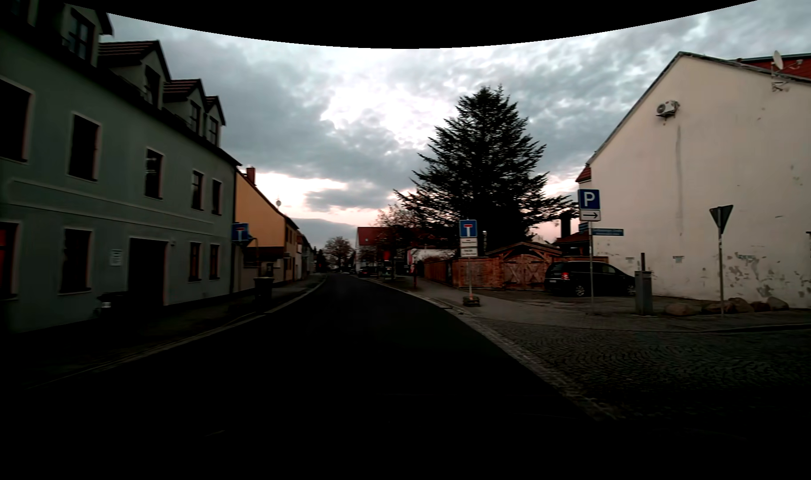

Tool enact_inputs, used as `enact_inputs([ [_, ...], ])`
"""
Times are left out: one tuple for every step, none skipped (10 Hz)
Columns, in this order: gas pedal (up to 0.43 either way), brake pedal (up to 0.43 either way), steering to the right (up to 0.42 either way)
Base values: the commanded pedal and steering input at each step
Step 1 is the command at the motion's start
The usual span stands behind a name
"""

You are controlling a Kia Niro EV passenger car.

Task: Follow the waypoints while adhering to traffic rules and regulations

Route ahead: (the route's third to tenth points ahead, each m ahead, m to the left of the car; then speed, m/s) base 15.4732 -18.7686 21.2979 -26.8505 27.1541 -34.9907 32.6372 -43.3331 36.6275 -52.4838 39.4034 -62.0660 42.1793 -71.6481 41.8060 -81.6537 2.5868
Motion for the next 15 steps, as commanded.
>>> enact_inputs([
  [0.008,0.0,0.424],
  [0.008,0.0,0.456],
  [0.008,0.0,0.491],
  [0.028,0.0,0.524],
  [0.028,0.0,0.565],
  [0.028,0.0,0.587],
  [0.028,0.0,0.611],
  [0.028,0.0,0.622],
  [0.028,0.0,0.634],
  [0.028,0.0,0.65],
  [0.028,0.0,0.663],
  [0.028,0.0,0.671],
  [0.047,0.0,0.679],
  [0.047,0.0,0.681],
  [0.079,0.0,0.681],
])
